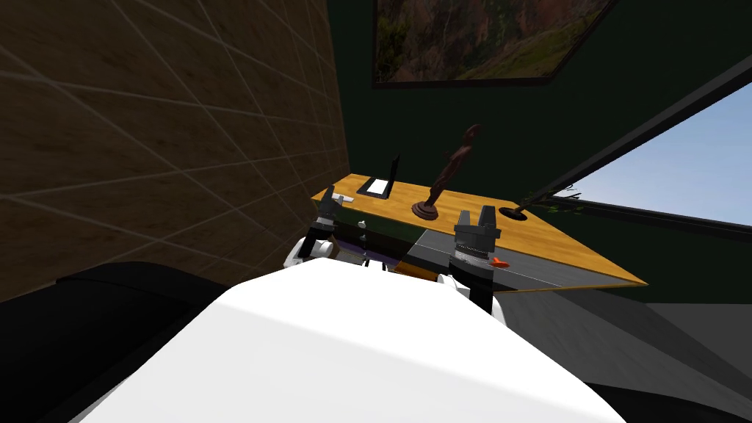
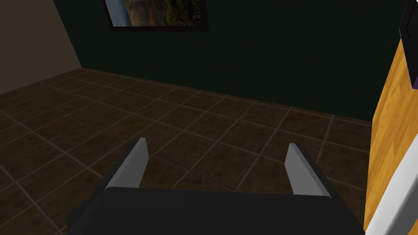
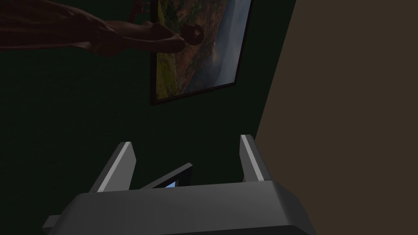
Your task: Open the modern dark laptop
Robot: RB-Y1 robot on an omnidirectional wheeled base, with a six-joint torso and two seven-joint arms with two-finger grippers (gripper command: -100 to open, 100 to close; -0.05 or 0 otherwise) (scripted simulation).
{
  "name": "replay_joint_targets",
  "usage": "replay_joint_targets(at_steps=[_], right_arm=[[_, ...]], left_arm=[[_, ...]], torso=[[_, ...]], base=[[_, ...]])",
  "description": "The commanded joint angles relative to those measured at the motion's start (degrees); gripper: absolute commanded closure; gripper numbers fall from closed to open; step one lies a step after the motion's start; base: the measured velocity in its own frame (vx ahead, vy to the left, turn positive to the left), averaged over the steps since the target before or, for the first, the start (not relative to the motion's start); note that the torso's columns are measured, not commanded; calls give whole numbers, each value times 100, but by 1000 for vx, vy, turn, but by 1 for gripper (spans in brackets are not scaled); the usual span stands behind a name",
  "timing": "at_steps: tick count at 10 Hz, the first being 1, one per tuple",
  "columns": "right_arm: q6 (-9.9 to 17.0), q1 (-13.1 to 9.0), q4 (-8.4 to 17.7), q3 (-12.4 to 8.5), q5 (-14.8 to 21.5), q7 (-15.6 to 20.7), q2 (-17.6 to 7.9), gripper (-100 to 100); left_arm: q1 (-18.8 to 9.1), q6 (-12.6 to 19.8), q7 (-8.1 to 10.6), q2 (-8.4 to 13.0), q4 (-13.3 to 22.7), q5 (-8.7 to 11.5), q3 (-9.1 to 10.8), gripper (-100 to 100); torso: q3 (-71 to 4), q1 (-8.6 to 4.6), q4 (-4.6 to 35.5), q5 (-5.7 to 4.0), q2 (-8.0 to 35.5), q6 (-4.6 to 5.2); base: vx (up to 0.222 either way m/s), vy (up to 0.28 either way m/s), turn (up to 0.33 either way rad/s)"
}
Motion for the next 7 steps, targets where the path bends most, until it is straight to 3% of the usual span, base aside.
replay_joint_targets(at_steps=[1,2,3,6,7], right_arm=[[0,0,0,0,0,0,0,0],[0,0,0,0,0,0,0,0],[0,0,0,0,0,0,0,0],[0,0,0,0,0,0,0,0],[0,0,0,0,0,0,0,0]], left_arm=[[-378,211,25,273,197,145,-95,-100],[-532,310,38,445,312,236,-175,-100],[-566,310,38,445,312,236,-175,-100],[-1110,634,81,991,692,529,-433,-100],[-1179,634,81,997,692,529,-433,-100]], torso=[[-1,8,0,2,-2,0],[0,5,0,2,1,0],[1,-5,1,-1,2,1],[0,0,0,0,1,0],[-1,-14,0,-4,-1,1]], base=[[-7,-76,-1],[-9,-102,1],[-4,-71,2],[-4,-91,0],[-3,-100,4]])
